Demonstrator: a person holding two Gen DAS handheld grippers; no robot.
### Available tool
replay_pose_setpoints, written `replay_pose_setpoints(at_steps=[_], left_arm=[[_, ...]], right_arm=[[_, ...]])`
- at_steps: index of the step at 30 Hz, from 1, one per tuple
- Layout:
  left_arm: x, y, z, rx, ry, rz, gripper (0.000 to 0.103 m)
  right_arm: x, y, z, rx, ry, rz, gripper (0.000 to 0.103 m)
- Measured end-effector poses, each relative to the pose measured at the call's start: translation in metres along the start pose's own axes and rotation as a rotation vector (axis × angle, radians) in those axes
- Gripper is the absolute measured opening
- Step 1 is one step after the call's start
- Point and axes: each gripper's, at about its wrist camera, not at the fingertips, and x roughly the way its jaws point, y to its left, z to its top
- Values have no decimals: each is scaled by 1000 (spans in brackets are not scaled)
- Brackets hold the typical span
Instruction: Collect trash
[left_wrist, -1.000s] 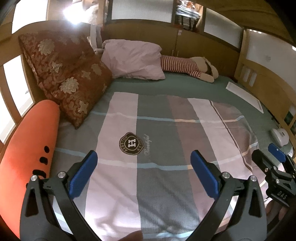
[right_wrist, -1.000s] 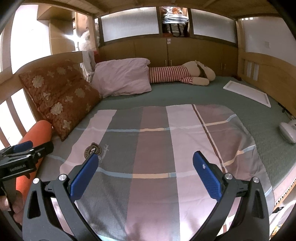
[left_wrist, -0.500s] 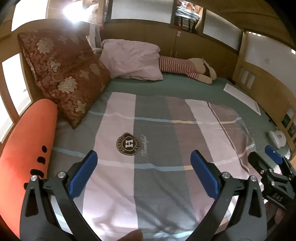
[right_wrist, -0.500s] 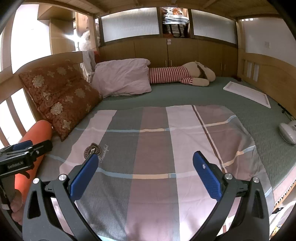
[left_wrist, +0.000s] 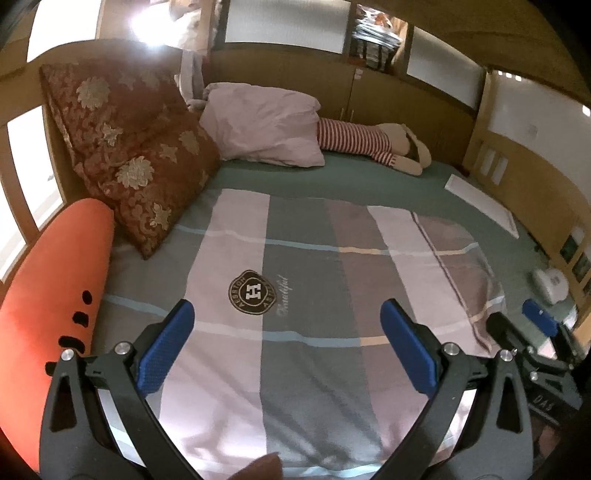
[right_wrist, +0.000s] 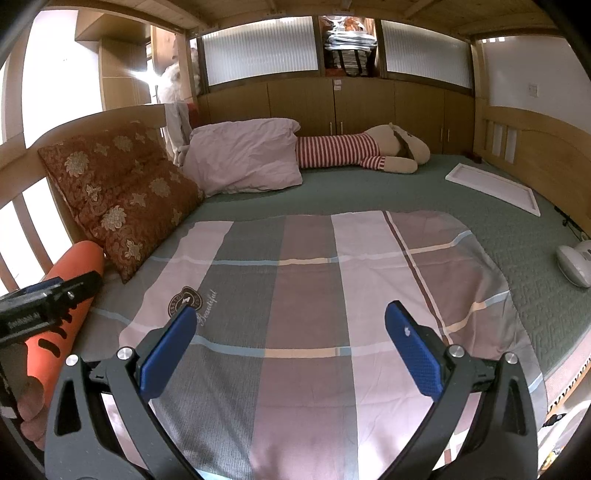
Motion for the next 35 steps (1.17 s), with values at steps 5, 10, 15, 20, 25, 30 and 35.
replay_pose_setpoints(at_steps=[5, 10, 15, 20, 25, 30, 35], left_arm=[[0, -1, -2, -3, 4, -16, 100], [0, -2, -3, -5, 4, -10, 100], [-1, -7, -4, 19, -5, 1, 100], [0, -8, -6, 35, -4, 17, 100], [-6, -11, -8, 58, -30, 1, 100], [0, -11, -8, 54, 18, -30, 100], [16, 0, -9, -14, 117, -105, 100]], right_arm=[[0, 0, 1, 1, -1, 0, 100], [0, 0, 1, 0, -2, -1, 100], [0, 1, 1, -4, 1, -2, 100], [-1, 2, 2, -8, 2, -2, 100], [-1, 3, 3, -13, 5, -3, 100], [-1, 1, 3, -15, 8, -6, 100], [7, -12, 7, -37, 22, -52, 100]])
